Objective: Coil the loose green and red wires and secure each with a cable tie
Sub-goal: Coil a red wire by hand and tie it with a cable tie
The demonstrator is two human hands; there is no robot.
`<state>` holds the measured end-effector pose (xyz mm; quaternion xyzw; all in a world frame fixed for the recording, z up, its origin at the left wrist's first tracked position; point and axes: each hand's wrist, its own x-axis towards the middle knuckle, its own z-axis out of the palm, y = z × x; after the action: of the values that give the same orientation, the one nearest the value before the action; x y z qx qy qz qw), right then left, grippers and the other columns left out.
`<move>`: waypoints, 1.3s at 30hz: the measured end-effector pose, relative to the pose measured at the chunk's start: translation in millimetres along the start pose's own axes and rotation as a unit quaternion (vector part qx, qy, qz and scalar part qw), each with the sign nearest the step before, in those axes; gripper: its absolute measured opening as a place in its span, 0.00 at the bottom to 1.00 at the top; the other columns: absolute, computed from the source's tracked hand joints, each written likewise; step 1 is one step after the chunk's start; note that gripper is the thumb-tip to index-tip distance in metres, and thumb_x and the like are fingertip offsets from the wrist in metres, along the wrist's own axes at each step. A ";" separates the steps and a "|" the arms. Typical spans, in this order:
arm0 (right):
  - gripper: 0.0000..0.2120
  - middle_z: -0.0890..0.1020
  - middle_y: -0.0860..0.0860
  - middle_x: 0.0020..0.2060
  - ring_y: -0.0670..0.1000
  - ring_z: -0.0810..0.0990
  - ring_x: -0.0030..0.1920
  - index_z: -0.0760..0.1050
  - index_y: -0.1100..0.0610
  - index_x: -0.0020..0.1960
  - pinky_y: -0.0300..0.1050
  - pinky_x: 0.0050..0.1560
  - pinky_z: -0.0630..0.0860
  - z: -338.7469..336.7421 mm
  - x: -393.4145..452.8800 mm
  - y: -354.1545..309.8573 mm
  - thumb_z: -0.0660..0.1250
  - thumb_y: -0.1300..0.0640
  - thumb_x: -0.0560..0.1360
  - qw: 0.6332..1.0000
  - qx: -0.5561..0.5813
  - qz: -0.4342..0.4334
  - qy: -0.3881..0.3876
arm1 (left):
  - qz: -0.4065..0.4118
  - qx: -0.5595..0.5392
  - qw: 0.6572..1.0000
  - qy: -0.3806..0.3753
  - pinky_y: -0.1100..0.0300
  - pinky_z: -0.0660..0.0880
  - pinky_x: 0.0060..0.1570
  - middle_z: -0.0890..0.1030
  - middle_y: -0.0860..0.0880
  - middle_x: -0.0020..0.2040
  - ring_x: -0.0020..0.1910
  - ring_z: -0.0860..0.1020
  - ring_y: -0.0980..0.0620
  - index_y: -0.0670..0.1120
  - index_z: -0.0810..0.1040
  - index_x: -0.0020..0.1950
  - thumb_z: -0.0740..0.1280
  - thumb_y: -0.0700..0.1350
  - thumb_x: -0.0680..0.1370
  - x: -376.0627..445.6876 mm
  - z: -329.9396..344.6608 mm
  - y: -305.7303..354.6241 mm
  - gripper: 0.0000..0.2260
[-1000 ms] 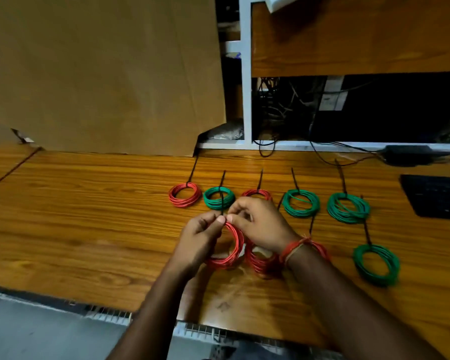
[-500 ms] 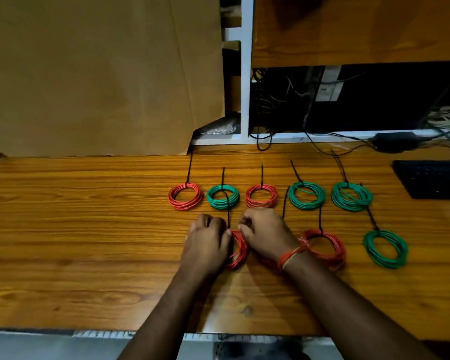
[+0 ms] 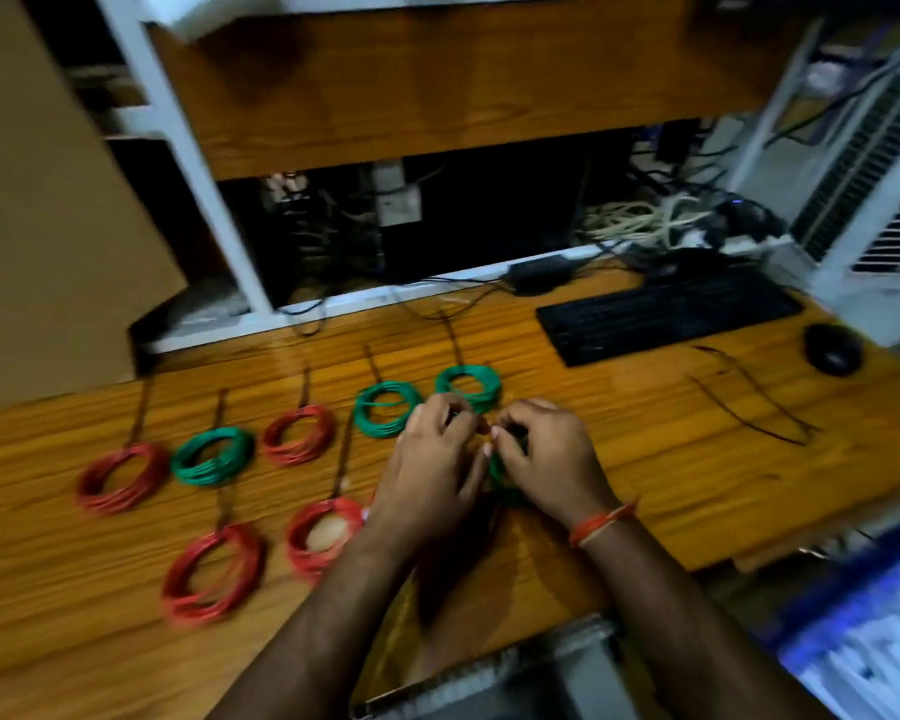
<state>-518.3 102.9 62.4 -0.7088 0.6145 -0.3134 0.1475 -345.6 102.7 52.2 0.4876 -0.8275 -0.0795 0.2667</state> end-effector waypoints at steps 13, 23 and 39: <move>0.04 0.80 0.56 0.46 0.59 0.79 0.47 0.80 0.56 0.49 0.49 0.46 0.76 -111.1 -8.2 185.3 0.69 0.57 0.77 0.993 -0.051 0.098 0.028 | 0.014 -0.013 0.997 -0.079 0.52 0.75 0.53 0.70 0.50 0.59 0.59 0.72 0.48 0.49 0.77 0.59 0.63 0.53 0.82 84.1 115.4 136.7 0.11; 0.11 0.80 0.51 0.54 0.54 0.75 0.56 0.78 0.54 0.60 0.49 0.54 0.75 -53.1 -7.4 91.7 0.67 0.56 0.78 0.998 0.009 -0.066 -0.011 | -0.098 0.046 0.994 0.018 0.51 0.76 0.55 0.71 0.49 0.63 0.61 0.73 0.48 0.48 0.77 0.61 0.60 0.55 0.81 22.3 37.8 89.3 0.15; 0.12 0.80 0.53 0.53 0.58 0.77 0.56 0.78 0.53 0.59 0.55 0.58 0.76 217.0 -123.4 -329.7 0.69 0.57 0.76 0.916 0.115 -0.334 -0.189 | -0.362 0.203 0.893 0.172 0.47 0.76 0.51 0.72 0.45 0.63 0.58 0.75 0.43 0.47 0.76 0.62 0.59 0.54 0.82 -357.9 -237.0 -102.2 0.15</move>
<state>-131.8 250.0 60.9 -0.8971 0.2623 -0.2726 0.2283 -7.7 384.9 82.3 0.8031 -0.5329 0.0839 0.2528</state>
